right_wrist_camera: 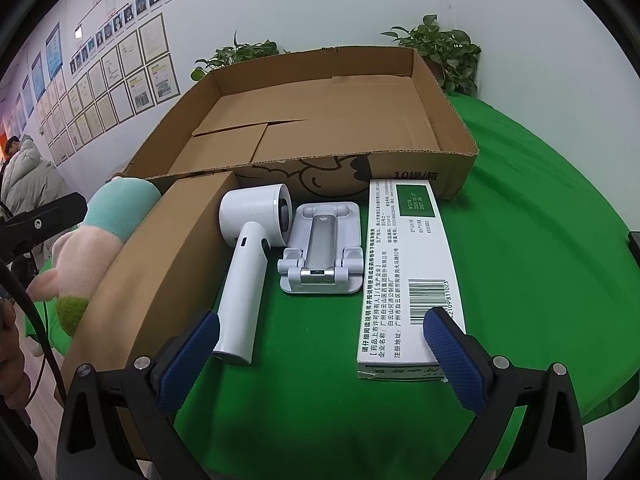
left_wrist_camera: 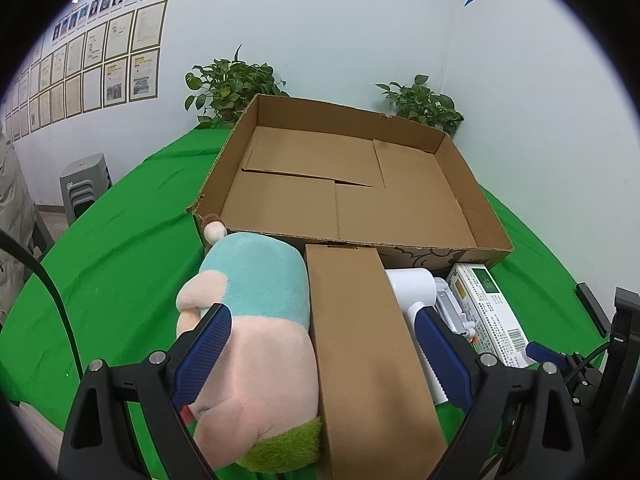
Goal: Organize objects
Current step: 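Approach the pink-and-teal plush pig with the left gripper, then grasp the plush pig with the left gripper and lift it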
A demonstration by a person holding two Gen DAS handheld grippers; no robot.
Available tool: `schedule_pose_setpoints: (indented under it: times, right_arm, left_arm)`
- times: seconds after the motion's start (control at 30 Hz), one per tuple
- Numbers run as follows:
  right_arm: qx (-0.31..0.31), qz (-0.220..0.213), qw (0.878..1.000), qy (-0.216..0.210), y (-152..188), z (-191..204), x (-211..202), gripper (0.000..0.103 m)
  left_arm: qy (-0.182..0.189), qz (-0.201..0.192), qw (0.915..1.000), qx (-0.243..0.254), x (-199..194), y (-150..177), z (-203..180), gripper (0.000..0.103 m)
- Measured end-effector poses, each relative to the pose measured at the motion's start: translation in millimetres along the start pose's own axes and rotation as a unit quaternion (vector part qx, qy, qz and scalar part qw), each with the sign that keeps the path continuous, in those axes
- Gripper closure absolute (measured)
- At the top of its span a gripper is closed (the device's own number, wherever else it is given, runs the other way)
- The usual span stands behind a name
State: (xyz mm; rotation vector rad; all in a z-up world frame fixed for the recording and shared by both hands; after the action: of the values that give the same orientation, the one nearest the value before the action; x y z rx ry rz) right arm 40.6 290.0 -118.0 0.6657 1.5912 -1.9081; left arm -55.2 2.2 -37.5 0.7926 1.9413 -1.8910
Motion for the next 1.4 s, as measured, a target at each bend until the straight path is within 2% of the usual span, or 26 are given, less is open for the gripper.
schedule_pose_setpoints:
  times: [0.37,0.5,0.6,0.73,0.8,0.87,1.0,1.13,1.23,1.4]
  right_arm:
    - [-0.006,-0.003,1.0,-0.002,-1,1,2,0.0]
    - [-0.051,-0.058,0.997,-0.002,-6,12,-16,0.0]
    - [-0.107,-0.102,0.988,-0.033,-9,32,-33,0.0]
    - [-0.162,-0.134,0.973,-0.097,-12,61,-52,0.0]
    - [-0.182,-0.147,0.962,-0.137,-14,75,-63,0.0]
    - [-0.197,-0.152,0.952,-0.179,-15,89,-74,0.0]
    - [-0.24,-0.134,0.925,-0.264,-16,125,-91,0.0]
    - [-0.232,-0.099,0.909,-0.331,-24,153,-95,0.0]
    - [-0.202,-0.053,0.903,-0.376,-35,179,-78,0.0]
    - [-0.155,0.035,0.902,-0.402,-53,228,-25,0.0]
  left_arm:
    - [0.005,0.012,0.9999,0.002,3,-1,5,0.01]
    - [-0.014,0.022,0.9997,0.0,0,3,19,0.01]
    - [-0.041,0.042,0.9981,0.017,3,12,28,0.01]
    - [-0.038,0.077,0.9963,-0.003,15,30,44,0.009]
    - [0.004,0.082,0.9958,-0.04,21,38,54,0.009]
    - [0.04,0.083,0.9939,-0.061,26,45,59,0.013]
    - [0.068,0.073,0.9933,-0.059,21,52,63,0.027]
    - [0.074,0.07,0.993,-0.059,4,56,69,0.034]
    - [0.057,0.07,0.9937,-0.067,-13,64,84,0.035]
    - [0.04,0.056,0.9942,-0.083,-44,87,101,0.035]
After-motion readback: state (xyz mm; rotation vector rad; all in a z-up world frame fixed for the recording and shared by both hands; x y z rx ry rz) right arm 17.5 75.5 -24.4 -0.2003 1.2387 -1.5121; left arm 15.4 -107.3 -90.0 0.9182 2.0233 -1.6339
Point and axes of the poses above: each gripper's, at about its wrist camera, not at the fingertips, and x roughly the way its jaws point, z to its left, y to its underside, the point moved 3 cm from there along x, roughly the way its jaws point, and after that the axes turned 6 degrees about x, right-handed, at the moved point
